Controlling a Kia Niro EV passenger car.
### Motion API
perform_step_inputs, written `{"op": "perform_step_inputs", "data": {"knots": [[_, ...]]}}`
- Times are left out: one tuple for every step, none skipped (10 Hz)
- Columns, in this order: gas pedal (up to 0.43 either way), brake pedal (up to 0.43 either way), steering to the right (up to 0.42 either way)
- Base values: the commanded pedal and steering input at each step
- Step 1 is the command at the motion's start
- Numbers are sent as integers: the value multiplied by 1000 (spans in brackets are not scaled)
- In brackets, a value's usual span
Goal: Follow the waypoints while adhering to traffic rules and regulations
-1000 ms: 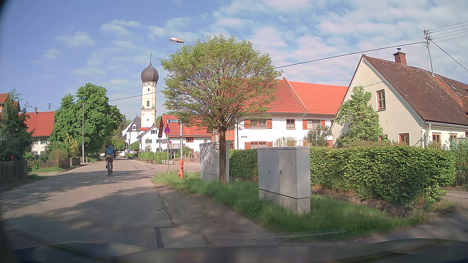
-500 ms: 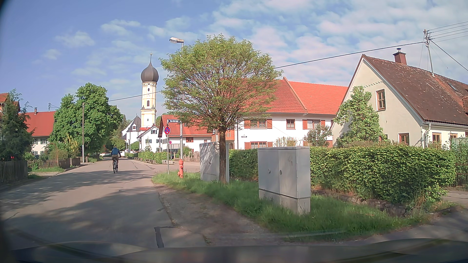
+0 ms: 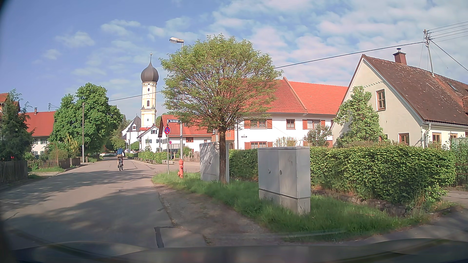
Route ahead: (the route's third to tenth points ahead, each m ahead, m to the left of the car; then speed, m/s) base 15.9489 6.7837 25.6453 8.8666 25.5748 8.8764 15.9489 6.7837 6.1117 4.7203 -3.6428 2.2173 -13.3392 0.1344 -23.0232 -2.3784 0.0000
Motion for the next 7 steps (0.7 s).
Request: {"op": "perform_step_inputs", "data": {"knots": [[0,232,466],[0,232,466],[0,232,466],[0,232,466],[0,232,466],[0,232,466],[0,232,466]]}}
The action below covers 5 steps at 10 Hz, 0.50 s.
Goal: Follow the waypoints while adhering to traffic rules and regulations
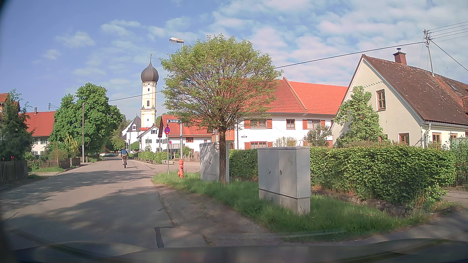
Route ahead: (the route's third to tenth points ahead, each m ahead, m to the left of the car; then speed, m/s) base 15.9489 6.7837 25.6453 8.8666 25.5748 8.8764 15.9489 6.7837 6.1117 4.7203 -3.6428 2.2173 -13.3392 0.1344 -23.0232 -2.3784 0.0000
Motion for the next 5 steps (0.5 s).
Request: {"op": "perform_step_inputs", "data": {"knots": [[0,232,464],[0,232,464],[0,232,464],[0,232,464],[0,232,464]]}}
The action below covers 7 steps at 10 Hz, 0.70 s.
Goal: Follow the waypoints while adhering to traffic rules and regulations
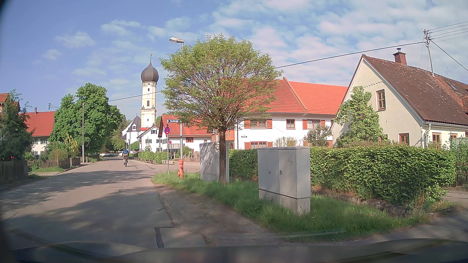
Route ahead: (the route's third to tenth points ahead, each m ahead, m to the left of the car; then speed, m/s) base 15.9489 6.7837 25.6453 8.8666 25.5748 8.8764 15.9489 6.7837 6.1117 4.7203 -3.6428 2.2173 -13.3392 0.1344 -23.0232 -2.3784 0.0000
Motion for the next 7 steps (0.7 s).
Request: {"op": "perform_step_inputs", "data": {"knots": [[0,232,464],[0,232,464],[0,232,464],[0,232,464],[0,232,463],[0,232,463],[0,232,463]]}}
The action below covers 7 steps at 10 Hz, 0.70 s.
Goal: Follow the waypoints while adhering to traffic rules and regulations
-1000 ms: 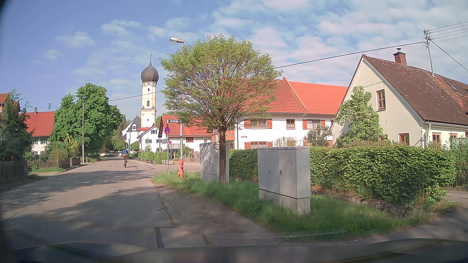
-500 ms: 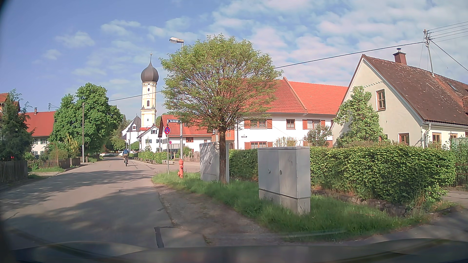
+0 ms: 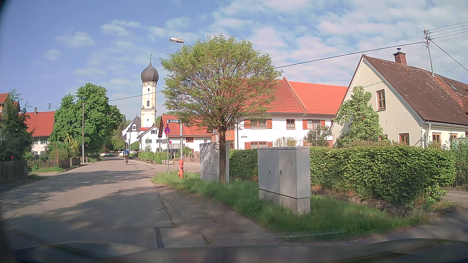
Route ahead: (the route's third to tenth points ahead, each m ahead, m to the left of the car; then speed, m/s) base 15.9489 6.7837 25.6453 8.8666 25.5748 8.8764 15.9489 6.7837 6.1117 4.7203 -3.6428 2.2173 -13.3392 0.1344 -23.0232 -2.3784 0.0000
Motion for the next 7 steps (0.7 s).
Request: {"op": "perform_step_inputs", "data": {"knots": [[0,232,463],[0,232,463],[0,232,463],[0,232,463],[0,232,463],[0,232,463],[0,232,463]]}}
